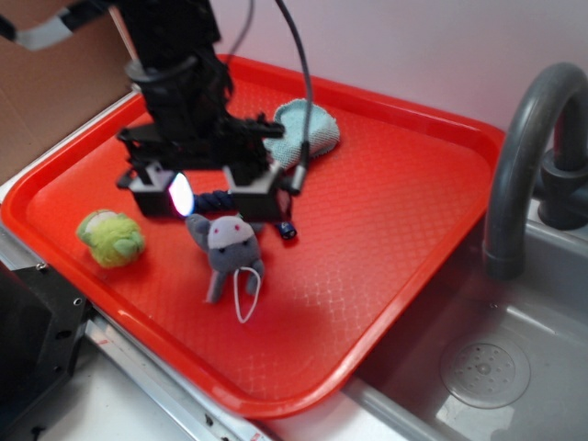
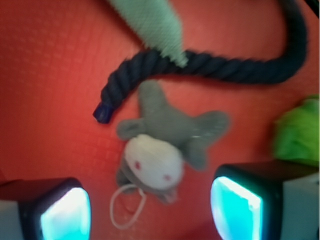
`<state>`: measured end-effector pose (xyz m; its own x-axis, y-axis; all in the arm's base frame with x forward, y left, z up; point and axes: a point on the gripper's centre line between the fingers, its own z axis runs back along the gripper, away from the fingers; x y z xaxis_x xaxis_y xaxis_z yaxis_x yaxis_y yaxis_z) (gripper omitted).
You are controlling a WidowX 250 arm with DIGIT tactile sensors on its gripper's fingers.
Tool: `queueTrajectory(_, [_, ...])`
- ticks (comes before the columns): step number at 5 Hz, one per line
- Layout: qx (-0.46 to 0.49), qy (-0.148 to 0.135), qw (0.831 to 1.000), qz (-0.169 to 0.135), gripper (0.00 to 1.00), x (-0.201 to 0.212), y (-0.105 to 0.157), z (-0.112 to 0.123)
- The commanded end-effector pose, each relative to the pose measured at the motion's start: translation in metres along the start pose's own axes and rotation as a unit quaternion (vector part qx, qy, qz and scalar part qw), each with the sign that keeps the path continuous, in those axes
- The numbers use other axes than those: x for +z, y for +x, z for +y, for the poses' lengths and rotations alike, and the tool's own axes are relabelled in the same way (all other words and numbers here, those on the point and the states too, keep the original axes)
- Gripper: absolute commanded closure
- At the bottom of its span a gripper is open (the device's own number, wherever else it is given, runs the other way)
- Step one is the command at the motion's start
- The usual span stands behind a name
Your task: Grab the gray animal.
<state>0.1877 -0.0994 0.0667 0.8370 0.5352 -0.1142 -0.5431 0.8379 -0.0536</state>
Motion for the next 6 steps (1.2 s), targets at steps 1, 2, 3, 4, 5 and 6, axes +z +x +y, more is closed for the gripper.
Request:
queueTrajectory(1, [0.003, 0.023, 1.000, 0.018, 0.00, -0.030, 0.009, -0.004])
queueTrajectory(2, [0.014, 0.052, 0.998, 0.032, 0.00, -0.039, 0.007, -0.001])
queueTrajectory(3, [0.020, 0.052, 0.998, 0.035, 0.17, -0.044, 0.007, 0.003])
queueTrajectory(4, [0.010, 0.057, 0.998, 0.036, 1.00, -0.045, 0.006, 0.001])
queueTrajectory(5, [0.003, 0.064, 0.998, 0.026, 1.00, -0.034, 0.007, 0.003])
queueTrajectory(6, [-0.068, 0.051, 0.996, 0.018, 1.00, 0.002, 0.013, 0.010])
